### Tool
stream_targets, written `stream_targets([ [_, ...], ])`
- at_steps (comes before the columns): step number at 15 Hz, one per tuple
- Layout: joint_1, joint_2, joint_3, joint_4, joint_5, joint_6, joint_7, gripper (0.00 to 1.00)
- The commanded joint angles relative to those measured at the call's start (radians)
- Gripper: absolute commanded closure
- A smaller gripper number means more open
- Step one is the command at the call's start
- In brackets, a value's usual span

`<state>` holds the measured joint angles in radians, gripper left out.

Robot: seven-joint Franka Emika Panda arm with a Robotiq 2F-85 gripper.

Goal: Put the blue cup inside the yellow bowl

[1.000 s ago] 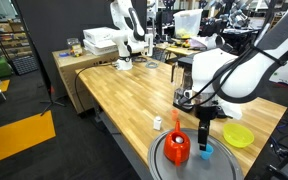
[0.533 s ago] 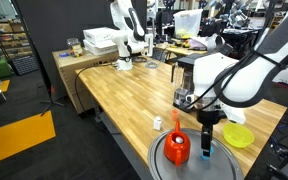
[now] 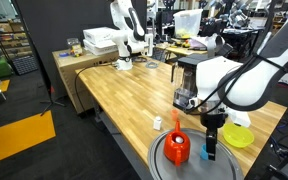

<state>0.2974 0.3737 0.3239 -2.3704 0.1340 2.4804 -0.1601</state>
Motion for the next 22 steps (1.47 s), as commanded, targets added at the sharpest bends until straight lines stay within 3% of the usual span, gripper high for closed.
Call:
stream_targets([
  [1,-0.023,0.005,0.017,0.001,0.007,0.017,-0.018,0.0],
  [22,-0.043,0.114,0.0,0.081,-0.014,0.014,-0.032,0.0],
])
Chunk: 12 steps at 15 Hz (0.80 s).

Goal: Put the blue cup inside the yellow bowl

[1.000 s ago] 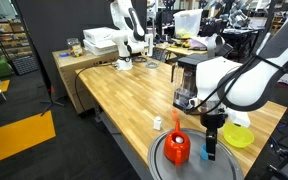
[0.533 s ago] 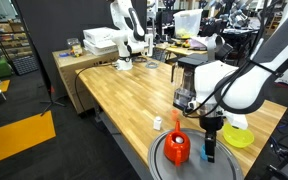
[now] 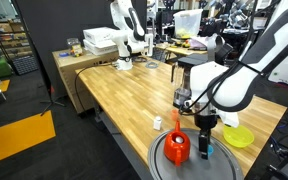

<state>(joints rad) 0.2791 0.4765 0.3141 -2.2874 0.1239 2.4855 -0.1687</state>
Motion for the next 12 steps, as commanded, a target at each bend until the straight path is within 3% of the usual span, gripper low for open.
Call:
stream_targets([
  [1,-0.028,0.014,0.01,-0.006,-0.004,0.01,-0.024,0.0],
  [7,-0.037,0.019,0.012,-0.01,-0.003,0.014,-0.024,0.01],
  [8,-0.037,0.018,0.013,-0.009,-0.002,0.014,-0.025,0.2],
  [10,-0.038,0.02,0.016,-0.007,0.001,0.015,-0.027,0.29],
  [12,-0.04,0.022,0.02,-0.007,0.004,0.014,-0.03,0.43],
])
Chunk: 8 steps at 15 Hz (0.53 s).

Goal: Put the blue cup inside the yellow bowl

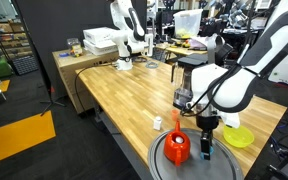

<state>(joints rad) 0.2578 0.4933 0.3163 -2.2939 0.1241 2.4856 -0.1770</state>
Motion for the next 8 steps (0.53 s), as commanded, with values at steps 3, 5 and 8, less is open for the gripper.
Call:
stream_targets([
  [3,-0.02,0.006,0.02,0.0,0.005,0.013,-0.026,0.64],
  [5,-0.021,0.006,0.021,0.001,0.006,0.012,-0.028,0.78],
  [8,-0.02,0.003,0.02,-0.001,0.002,0.013,-0.03,0.81],
])
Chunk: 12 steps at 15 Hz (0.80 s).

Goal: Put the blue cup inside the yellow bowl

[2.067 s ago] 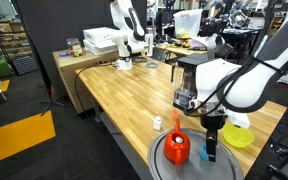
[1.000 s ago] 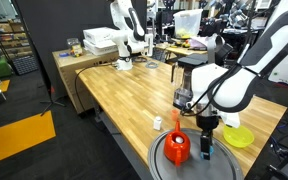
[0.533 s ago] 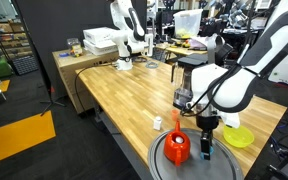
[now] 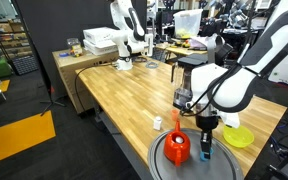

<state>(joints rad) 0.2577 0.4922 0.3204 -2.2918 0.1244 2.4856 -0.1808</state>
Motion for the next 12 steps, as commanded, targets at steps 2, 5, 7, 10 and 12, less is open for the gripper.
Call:
stream_targets([
  [2,-0.022,-0.001,0.016,-0.007,0.002,0.013,-0.028,0.81],
  [5,-0.024,-0.035,0.011,-0.025,-0.003,0.014,-0.025,0.81],
  [7,-0.031,-0.068,0.01,-0.039,-0.004,0.014,-0.026,0.81],
  [10,-0.055,-0.134,0.011,-0.066,0.012,0.016,-0.041,0.81],
  [12,-0.069,-0.184,0.004,-0.093,0.016,0.014,-0.047,0.81],
])
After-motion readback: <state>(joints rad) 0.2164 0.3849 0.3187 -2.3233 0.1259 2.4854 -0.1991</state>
